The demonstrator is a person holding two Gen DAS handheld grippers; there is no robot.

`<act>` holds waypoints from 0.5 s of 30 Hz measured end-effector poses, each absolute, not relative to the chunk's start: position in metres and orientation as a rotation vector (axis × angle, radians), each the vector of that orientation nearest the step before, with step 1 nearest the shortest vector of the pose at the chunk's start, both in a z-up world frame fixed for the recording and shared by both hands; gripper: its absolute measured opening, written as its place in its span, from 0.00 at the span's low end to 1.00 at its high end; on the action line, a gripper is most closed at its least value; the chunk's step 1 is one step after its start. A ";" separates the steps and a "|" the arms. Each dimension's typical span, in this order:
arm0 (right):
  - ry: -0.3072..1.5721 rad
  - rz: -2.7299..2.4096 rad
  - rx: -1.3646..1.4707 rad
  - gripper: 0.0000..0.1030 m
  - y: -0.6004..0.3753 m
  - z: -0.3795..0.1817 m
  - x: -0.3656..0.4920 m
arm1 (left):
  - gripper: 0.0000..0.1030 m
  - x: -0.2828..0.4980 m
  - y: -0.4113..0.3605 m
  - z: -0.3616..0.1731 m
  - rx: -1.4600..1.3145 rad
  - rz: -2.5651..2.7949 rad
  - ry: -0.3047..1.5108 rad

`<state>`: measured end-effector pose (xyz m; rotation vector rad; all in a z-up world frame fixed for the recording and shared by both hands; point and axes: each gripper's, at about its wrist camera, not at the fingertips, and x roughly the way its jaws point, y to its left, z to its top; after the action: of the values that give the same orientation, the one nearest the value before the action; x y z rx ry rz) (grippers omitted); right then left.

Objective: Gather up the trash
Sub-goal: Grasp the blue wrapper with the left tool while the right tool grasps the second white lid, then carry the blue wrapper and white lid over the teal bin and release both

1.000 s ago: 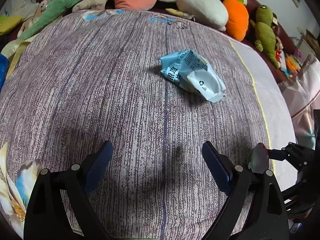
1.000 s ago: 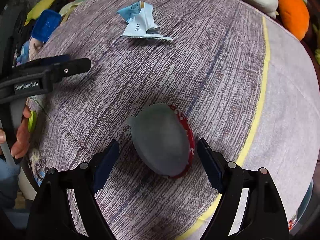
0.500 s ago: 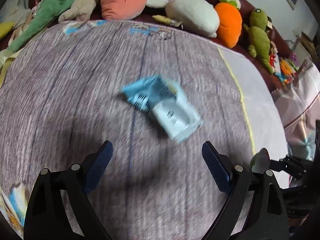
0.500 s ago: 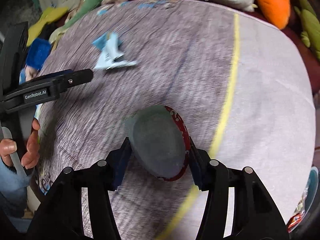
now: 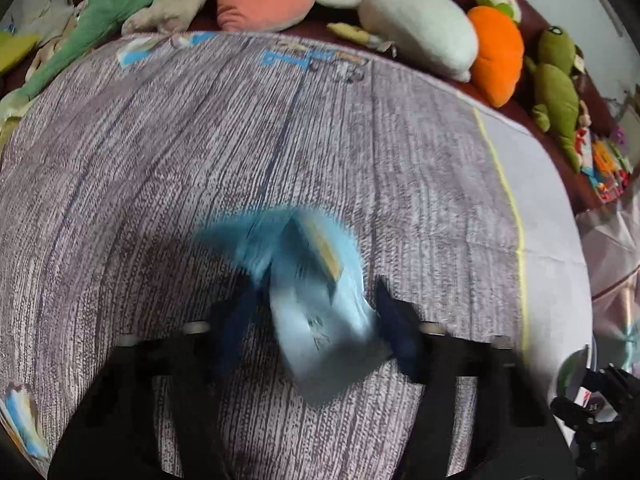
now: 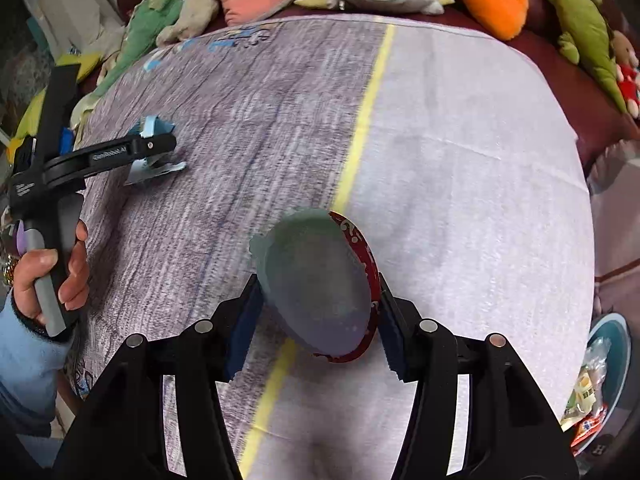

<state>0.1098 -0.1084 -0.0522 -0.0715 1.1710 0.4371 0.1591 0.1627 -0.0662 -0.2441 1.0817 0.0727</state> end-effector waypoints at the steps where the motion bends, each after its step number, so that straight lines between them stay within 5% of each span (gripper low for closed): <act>1: 1.171 0.433 -0.065 0.51 -0.113 -0.053 0.110 | 0.32 0.159 0.162 -0.068 -0.226 0.094 1.085; 15: 1.129 0.287 0.057 0.51 -0.196 -0.036 0.075 | 0.28 0.111 0.075 -0.026 -0.095 -0.106 1.000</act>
<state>0.0752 -0.1961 -0.0358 0.0572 1.1290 0.2868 0.1109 0.0746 -0.0257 -0.0955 1.0004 -0.1064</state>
